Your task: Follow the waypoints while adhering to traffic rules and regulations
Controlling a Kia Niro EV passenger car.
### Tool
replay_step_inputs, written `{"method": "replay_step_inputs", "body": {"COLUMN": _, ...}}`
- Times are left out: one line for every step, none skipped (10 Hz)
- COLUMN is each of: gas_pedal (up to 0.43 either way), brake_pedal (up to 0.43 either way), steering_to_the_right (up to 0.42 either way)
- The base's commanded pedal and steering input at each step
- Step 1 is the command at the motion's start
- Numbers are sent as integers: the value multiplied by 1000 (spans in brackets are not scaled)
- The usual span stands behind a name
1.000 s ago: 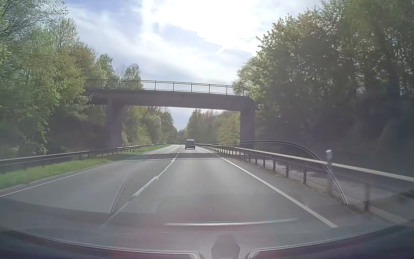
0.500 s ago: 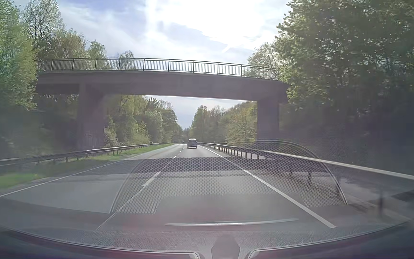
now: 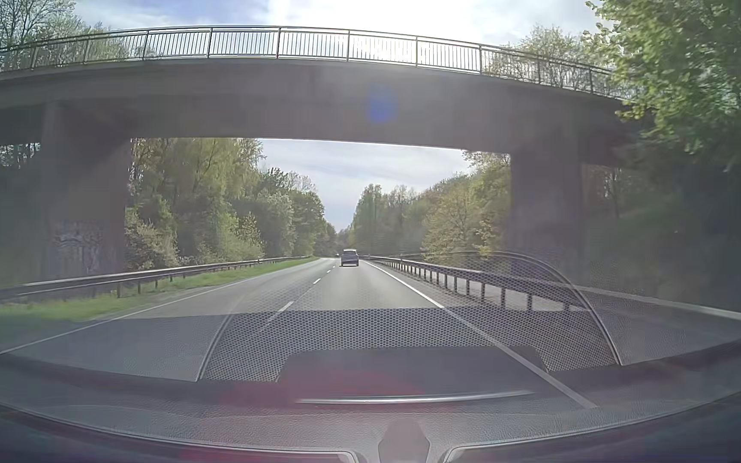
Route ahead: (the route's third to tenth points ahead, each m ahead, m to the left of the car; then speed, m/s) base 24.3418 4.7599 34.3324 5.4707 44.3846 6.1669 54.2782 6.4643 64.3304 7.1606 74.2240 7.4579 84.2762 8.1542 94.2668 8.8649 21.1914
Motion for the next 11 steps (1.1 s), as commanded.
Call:
{"method": "replay_step_inputs", "body": {"gas_pedal": 118, "brake_pedal": 0, "steering_to_the_right": -15}}
{"method": "replay_step_inputs", "body": {"gas_pedal": 118, "brake_pedal": 0, "steering_to_the_right": -15}}
{"method": "replay_step_inputs", "body": {"gas_pedal": 118, "brake_pedal": 0, "steering_to_the_right": -14}}
{"method": "replay_step_inputs", "body": {"gas_pedal": 118, "brake_pedal": 0, "steering_to_the_right": -12}}
{"method": "replay_step_inputs", "body": {"gas_pedal": 118, "brake_pedal": 0, "steering_to_the_right": -10}}
{"method": "replay_step_inputs", "body": {"gas_pedal": 118, "brake_pedal": 0, "steering_to_the_right": -9}}
{"method": "replay_step_inputs", "body": {"gas_pedal": 118, "brake_pedal": 0, "steering_to_the_right": -8}}
{"method": "replay_step_inputs", "body": {"gas_pedal": 118, "brake_pedal": 0, "steering_to_the_right": -8}}
{"method": "replay_step_inputs", "body": {"gas_pedal": 118, "brake_pedal": 0, "steering_to_the_right": -7}}
{"method": "replay_step_inputs", "body": {"gas_pedal": 118, "brake_pedal": 0, "steering_to_the_right": -7}}
{"method": "replay_step_inputs", "body": {"gas_pedal": 118, "brake_pedal": 0, "steering_to_the_right": -7}}
